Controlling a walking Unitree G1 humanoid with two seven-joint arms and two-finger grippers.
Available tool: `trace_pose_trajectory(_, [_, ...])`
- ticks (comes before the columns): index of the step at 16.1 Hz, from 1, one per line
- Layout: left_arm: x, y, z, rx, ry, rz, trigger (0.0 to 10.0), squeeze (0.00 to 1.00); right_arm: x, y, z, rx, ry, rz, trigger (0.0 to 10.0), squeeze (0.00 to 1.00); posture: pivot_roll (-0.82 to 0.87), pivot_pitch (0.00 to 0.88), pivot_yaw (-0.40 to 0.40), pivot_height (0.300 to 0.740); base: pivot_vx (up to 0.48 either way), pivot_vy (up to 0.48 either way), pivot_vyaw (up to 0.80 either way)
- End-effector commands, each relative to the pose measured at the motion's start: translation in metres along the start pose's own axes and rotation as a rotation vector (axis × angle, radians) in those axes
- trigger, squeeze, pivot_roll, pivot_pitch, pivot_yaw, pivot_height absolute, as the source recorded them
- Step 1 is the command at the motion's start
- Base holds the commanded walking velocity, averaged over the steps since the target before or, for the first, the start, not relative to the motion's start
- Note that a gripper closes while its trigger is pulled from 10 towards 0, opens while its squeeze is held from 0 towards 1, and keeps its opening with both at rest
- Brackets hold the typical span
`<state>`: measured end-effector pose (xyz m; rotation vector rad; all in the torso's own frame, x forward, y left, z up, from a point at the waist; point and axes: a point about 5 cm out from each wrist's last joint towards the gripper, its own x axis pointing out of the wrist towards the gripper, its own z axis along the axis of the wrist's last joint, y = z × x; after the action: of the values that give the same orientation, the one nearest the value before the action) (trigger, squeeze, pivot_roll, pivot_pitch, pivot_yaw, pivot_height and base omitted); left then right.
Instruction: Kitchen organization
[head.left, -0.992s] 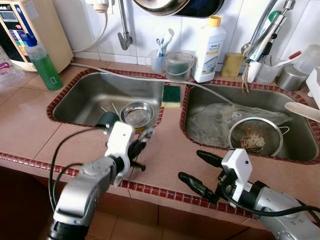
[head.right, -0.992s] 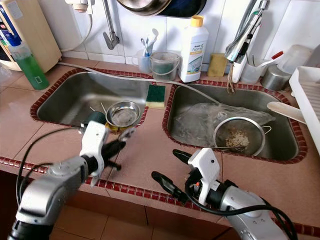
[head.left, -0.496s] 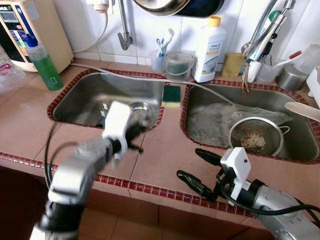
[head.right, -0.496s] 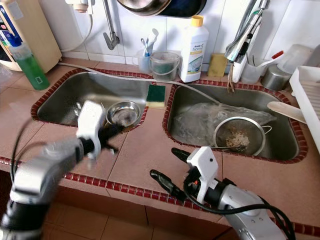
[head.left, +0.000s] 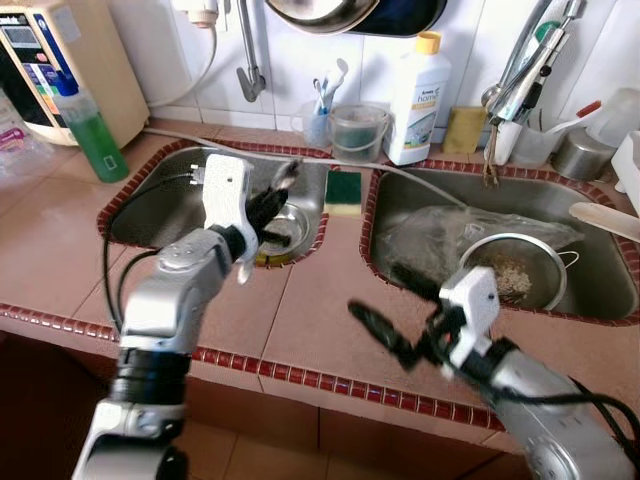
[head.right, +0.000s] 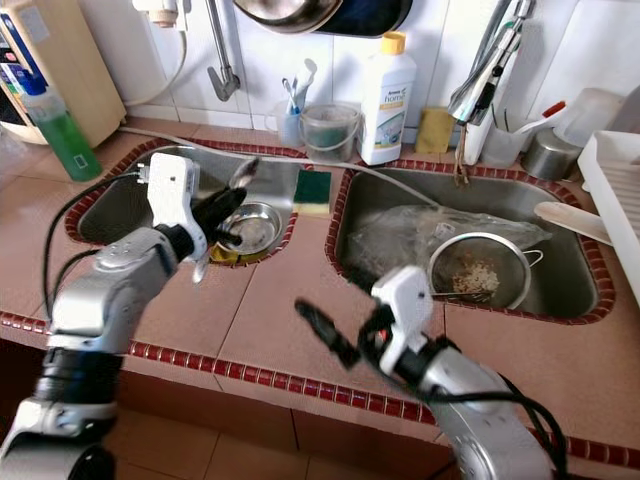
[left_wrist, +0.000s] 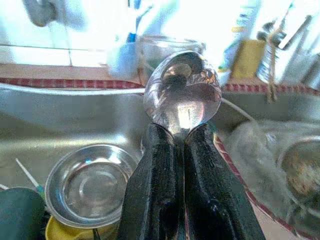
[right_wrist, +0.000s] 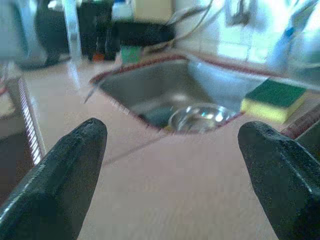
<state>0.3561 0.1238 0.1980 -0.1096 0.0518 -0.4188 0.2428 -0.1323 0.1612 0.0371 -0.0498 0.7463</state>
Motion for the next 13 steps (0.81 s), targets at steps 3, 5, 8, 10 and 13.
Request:
trace_pose_trajectory(3, [0.007,0.008,-0.001,0.014,-0.040,0.044,10.0,0.00,0.006,-0.004,0.006,0.012,-0.059,-0.071,10.0,0.00,-0.23,0.038,0.079,0.740,0.000,0.000,0.00])
trace_pose_trajectory(5, [0.014,0.009,0.000,0.009,-0.050,0.041,10.0,0.00,0.011,-0.003,0.010,0.026,-0.095,-0.090,10.0,0.00,-0.23,0.034,0.079,0.740,0.000,0.000,0.00])
trace_pose_trajectory(8, [0.022,0.012,0.008,0.036,-0.077,0.012,10.0,0.00,0.014,0.001,0.016,0.044,-0.138,-0.094,10.0,0.00,-0.24,0.043,0.088,0.740,0.000,0.000,0.00])
trace_pose_trajectory(10, [0.029,0.012,0.016,0.075,-0.092,-0.041,10.0,0.00,0.014,0.006,0.022,0.062,-0.168,-0.095,10.0,0.00,-0.25,0.056,0.100,0.740,0.000,0.000,0.00])
trace_pose_trajectory(13, [0.034,0.011,0.020,0.120,-0.085,-0.078,10.0,0.00,0.013,0.015,0.027,0.086,-0.193,-0.087,10.0,0.00,-0.25,0.080,0.113,0.740,0.000,0.000,0.00])
